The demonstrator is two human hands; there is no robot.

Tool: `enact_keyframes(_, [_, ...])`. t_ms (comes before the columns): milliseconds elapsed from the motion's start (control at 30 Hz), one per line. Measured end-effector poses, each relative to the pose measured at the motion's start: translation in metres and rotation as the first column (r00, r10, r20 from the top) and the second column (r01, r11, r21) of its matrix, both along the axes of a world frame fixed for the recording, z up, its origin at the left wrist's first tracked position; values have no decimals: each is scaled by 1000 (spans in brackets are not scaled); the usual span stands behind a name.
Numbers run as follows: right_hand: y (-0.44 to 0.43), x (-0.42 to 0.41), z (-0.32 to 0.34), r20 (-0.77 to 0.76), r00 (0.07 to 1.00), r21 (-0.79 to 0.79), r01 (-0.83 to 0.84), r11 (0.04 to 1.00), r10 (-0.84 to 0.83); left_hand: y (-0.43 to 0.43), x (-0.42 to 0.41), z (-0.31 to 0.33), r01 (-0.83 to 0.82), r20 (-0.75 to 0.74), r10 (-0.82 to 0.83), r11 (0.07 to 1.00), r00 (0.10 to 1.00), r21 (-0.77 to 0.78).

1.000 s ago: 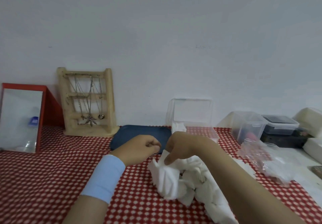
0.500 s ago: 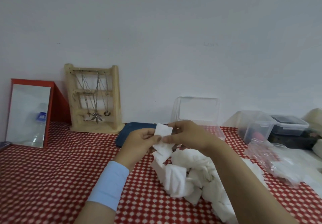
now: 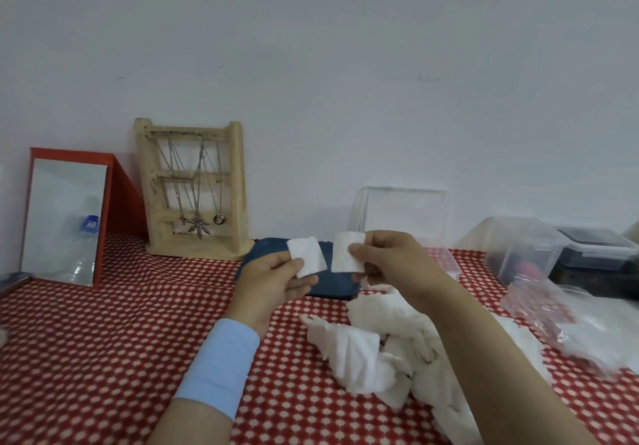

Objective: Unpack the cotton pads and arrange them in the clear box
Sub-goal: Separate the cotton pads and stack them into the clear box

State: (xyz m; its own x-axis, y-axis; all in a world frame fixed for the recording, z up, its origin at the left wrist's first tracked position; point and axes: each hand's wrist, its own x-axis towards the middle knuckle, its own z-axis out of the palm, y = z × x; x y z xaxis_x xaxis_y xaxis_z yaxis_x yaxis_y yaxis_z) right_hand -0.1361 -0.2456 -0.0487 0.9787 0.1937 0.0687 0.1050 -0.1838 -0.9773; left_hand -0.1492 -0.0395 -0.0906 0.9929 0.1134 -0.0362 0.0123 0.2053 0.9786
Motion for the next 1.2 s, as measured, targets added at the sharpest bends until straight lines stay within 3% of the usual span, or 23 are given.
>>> enact_keyframes(100, [7,-4,1,12,995,7,-99,995,99,-5,-4,2,112,-3,-112,993,994,39])
enact_keyframes(200, [15,-5,0,16,997,-41,-76,996,77,-10,-8,5,220,-11,-221,975,975,-39])
enact_keyframes(300, [18,-6,0,58,998,-115,21,993,-15,-11,-11,8,236,-25,-239,968,971,-89])
enact_keyframes(467, [17,-6,1,110,994,-241,45,970,-19,-9,-17,8,238,-51,-242,968,969,-74])
enact_keyframes(700, [21,-7,4,116,993,-267,65,961,-34,-8,-21,14,257,-58,-264,961,963,-101])
enact_keyframes(900, [29,-9,-1,53,999,-212,13,977,-2,5,-20,8,210,-3,-211,970,978,120])
enact_keyframes(933, [30,-11,-1,86,996,-264,33,964,-11,9,-18,6,173,-8,-173,977,985,124])
enact_keyframes(1000, [34,-14,-1,153,988,-520,56,853,29,19,-13,4,74,-16,-73,992,997,101])
enact_keyframes(1067, [43,-19,-4,60,988,-779,-41,625,140,28,-9,0,-12,-19,13,999,1000,50])
enact_keyframes(1133, [52,-21,-12,-19,983,-892,-98,442,180,31,-7,-3,-48,-23,49,998,999,30])
enact_keyframes(1200, [54,-19,-18,21,979,-894,-72,442,203,29,-6,-6,-45,-34,46,999,998,30])
